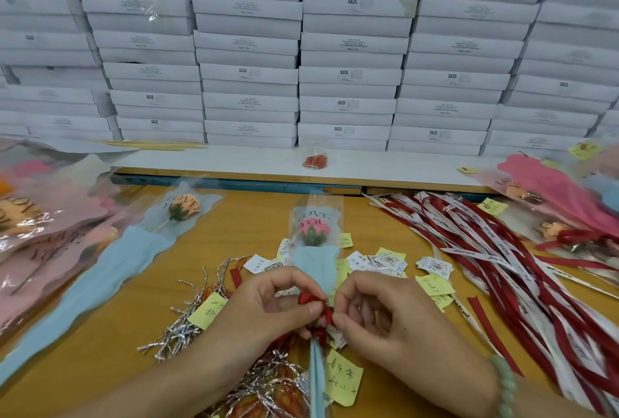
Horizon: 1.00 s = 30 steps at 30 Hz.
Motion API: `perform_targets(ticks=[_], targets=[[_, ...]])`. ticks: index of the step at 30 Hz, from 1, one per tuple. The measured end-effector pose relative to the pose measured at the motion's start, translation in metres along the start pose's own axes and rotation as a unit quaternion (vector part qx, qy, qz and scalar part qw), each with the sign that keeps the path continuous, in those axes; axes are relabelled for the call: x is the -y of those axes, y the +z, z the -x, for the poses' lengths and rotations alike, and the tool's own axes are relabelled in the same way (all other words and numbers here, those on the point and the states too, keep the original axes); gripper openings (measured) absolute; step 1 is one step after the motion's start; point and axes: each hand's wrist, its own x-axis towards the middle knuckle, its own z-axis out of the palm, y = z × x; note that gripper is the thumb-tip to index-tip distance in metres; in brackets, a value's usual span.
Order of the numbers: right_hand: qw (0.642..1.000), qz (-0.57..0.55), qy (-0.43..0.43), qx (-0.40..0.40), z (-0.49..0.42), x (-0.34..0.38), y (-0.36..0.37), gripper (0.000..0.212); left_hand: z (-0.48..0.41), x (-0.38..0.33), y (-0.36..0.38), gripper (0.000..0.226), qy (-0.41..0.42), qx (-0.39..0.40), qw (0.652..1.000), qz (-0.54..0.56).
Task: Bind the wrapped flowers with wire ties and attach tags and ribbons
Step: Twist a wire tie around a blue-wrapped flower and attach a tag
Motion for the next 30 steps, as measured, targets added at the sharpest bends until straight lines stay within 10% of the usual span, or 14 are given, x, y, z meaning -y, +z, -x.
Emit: perform_targets(ticks=[30], targets=[[1.000,0.013,0.006,-0.006,-0.006,-0.011,0.013,0.027,0.011,-0.011,0.012,0.017,0.126,-0.016,0.977,-0.173]])
